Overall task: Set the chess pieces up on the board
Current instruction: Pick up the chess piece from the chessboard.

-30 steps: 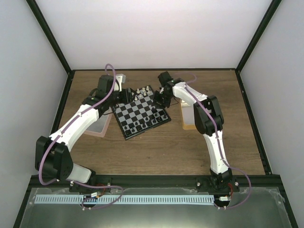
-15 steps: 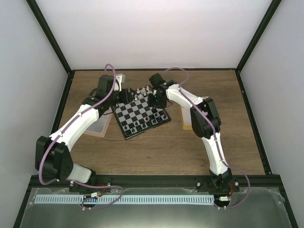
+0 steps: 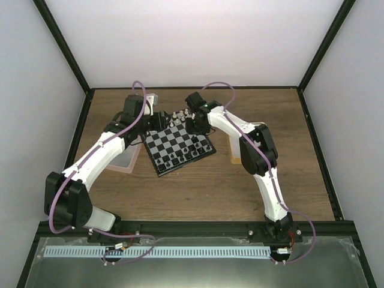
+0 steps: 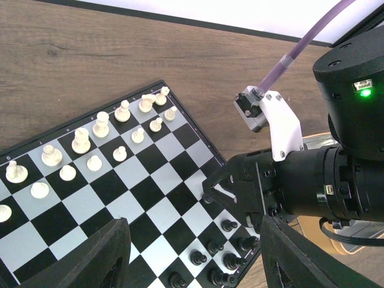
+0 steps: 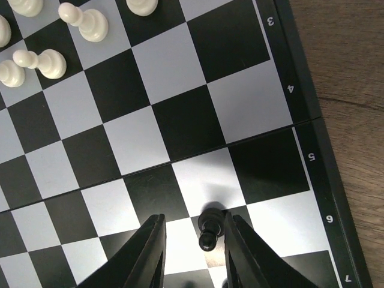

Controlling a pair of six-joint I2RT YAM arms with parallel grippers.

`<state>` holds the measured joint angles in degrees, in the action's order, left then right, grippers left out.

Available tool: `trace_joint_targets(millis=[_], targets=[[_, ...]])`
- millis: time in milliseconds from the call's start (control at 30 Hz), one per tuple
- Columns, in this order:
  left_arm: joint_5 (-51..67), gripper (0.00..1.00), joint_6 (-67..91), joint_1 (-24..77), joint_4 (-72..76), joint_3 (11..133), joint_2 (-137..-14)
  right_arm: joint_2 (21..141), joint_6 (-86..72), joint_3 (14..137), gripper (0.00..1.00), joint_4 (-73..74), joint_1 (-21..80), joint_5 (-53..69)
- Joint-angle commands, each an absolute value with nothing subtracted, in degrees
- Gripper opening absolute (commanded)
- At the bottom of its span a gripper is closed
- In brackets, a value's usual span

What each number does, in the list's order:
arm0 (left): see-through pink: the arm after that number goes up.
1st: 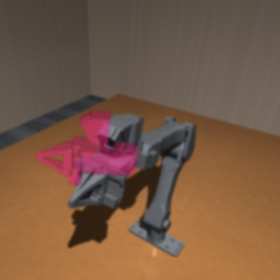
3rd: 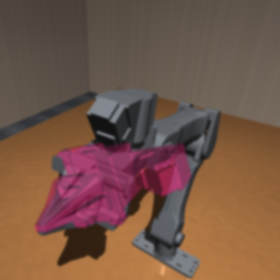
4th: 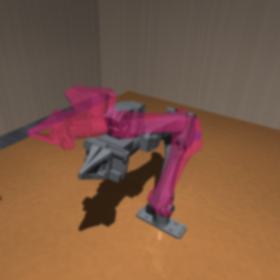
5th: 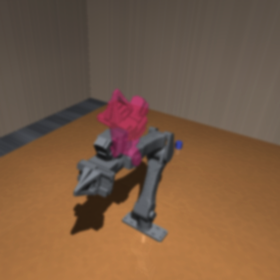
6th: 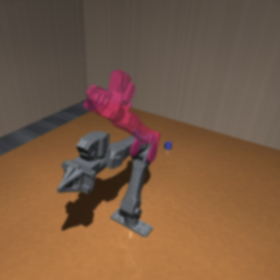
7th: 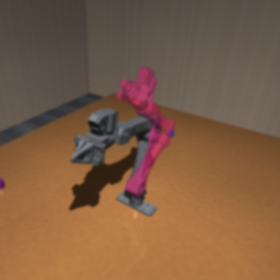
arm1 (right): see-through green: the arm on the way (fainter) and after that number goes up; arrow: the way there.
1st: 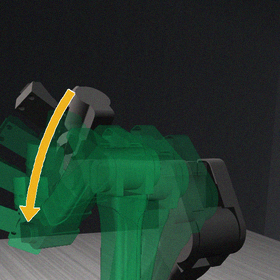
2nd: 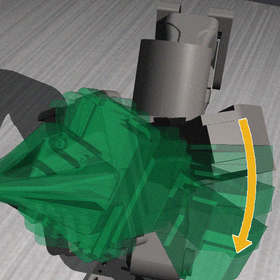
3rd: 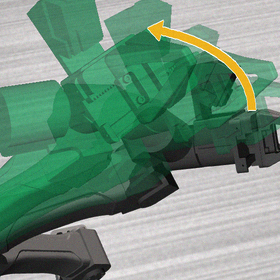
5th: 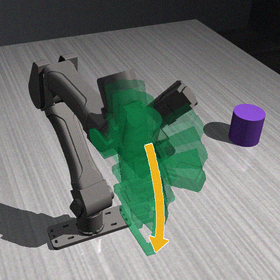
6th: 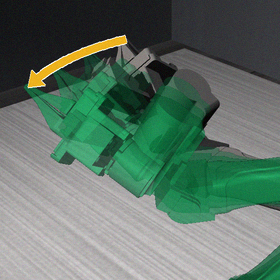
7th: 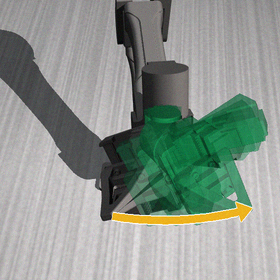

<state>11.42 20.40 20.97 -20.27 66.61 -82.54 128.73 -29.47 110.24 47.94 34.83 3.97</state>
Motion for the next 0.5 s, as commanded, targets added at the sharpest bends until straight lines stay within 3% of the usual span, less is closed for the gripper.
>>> trace_joint_targets(millis=[0, 300, 467], targets=[[11.26, 0.61, 20.03, 20.65, -20.30, 66.35, -82.81, 129.95, -28.15, 113.14, 0.28, 49.05, 35.60, 2.67], [11.34, 0.61, 20.03, 20.58, -20.30, 66.22, -82.96, 130.77, -28.09, 113.08, 0.18, 48.97, 35.95, 2.23], [11.32, 0.61, 20.03, 20.59, -20.30, 66.27, -82.84, 131.30, -28.39, 113.43, 0.18, 49.11, 35.97, 0.95]])
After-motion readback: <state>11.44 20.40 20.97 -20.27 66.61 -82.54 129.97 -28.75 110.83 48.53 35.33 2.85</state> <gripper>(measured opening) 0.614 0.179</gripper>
